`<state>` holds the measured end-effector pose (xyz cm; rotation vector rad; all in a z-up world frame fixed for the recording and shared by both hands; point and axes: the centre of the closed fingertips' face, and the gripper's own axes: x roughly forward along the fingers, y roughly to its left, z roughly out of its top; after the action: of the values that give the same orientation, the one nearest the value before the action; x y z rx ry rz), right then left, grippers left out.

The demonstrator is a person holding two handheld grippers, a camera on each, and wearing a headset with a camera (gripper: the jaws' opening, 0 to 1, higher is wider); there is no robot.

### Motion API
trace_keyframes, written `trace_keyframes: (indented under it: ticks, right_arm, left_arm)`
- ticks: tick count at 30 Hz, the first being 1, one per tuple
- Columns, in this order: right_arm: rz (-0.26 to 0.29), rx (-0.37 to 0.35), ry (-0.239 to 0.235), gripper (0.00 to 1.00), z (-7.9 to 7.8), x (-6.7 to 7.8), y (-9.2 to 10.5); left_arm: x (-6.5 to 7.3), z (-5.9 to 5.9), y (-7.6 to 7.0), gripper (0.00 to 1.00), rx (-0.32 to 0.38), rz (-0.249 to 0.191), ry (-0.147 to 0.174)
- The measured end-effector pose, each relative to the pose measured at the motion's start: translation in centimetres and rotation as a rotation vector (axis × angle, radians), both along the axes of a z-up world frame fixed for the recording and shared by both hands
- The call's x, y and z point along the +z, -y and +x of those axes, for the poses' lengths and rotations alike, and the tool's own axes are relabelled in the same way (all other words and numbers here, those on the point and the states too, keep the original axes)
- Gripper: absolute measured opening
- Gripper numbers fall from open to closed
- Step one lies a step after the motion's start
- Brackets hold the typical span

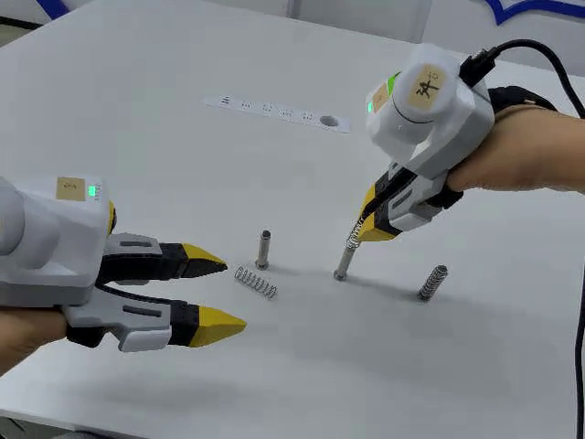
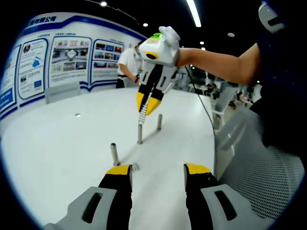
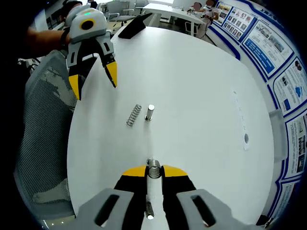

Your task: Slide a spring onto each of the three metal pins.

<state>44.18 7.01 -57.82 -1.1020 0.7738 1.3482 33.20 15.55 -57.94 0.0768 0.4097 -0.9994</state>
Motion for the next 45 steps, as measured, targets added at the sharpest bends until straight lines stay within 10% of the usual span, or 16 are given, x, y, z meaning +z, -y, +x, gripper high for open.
trace_keyframes:
  ticks: [45]
  right_arm:
    - [-0.118,-0.047,-0.052,0.15,0.3,-6.7,0.1]
  left_arm:
    - [-0.4,0.2,-0.3,0.43,0.007,0.002,-0.011]
